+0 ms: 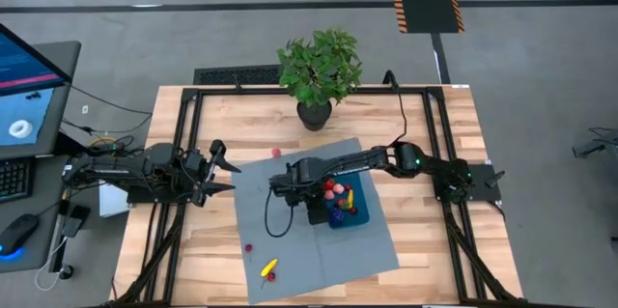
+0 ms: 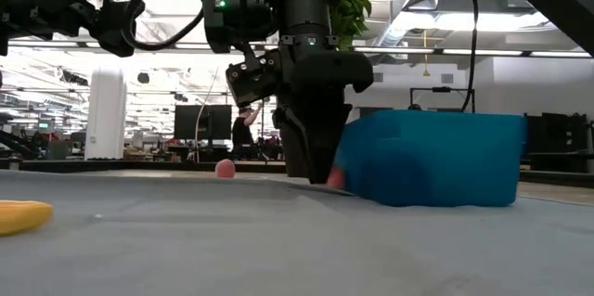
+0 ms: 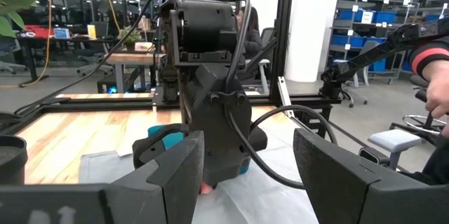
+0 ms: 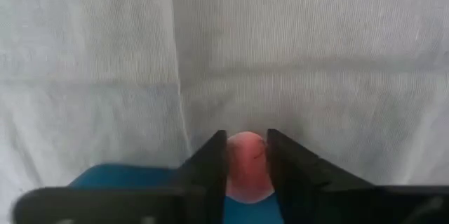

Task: Pick and placing Produce into tupperware
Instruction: Put the peach into the bin

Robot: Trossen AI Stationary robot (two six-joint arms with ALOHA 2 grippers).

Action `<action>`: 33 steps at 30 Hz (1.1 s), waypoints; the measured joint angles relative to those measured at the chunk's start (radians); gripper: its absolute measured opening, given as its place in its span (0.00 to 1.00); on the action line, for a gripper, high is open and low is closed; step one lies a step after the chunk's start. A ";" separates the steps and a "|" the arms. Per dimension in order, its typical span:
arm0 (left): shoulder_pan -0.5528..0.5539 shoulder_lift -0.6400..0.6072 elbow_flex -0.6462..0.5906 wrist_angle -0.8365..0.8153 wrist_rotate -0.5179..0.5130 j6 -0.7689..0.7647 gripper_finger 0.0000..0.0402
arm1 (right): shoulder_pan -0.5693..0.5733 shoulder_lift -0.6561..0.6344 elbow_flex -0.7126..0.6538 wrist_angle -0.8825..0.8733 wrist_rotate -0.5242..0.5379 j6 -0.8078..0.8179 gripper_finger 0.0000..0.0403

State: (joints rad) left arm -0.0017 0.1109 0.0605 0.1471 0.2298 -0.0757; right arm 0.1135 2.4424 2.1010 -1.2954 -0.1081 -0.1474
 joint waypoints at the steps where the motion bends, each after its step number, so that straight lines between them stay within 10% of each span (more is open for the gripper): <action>1: 0.000 0.000 0.000 0.000 0.000 0.000 0.52 | 0.000 0.000 0.000 -0.009 0.001 0.000 0.28; 24: 0.000 0.000 0.000 -0.001 0.000 0.009 0.52 | -0.004 0.000 0.220 0.044 -0.004 -0.061 0.16; 33: -0.015 0.000 0.000 -0.017 0.024 0.009 0.52 | -0.039 -0.079 0.230 0.199 -0.211 -0.091 0.16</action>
State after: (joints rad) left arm -0.0164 0.1108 0.0605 0.1304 0.2536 -0.0662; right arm 0.0743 2.3638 2.3314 -1.0965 -0.3190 -0.2382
